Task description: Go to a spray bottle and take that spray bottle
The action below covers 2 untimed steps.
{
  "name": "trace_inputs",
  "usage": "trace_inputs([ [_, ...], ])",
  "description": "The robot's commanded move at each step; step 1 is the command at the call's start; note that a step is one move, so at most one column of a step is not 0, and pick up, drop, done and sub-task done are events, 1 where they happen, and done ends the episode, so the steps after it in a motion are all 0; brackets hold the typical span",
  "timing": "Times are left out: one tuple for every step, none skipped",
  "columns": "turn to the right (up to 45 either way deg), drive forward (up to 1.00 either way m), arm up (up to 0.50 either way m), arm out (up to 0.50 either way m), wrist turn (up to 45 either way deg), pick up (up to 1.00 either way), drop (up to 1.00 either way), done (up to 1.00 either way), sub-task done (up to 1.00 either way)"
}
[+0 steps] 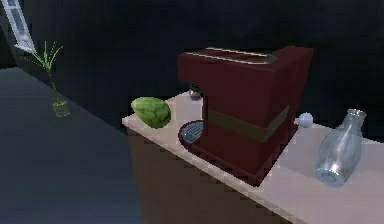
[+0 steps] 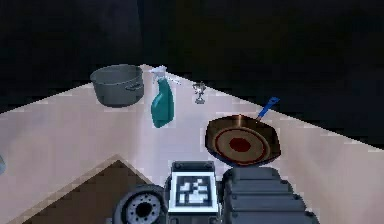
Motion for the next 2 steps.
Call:
trace_inputs([
  [0.0,0.00,0.00,0.36,0.0,0.00,0.00,0.00,0.00],
  [0.0,0.00,0.00,0.00,45.0,0.00,0.00,0.00,0.00],
])
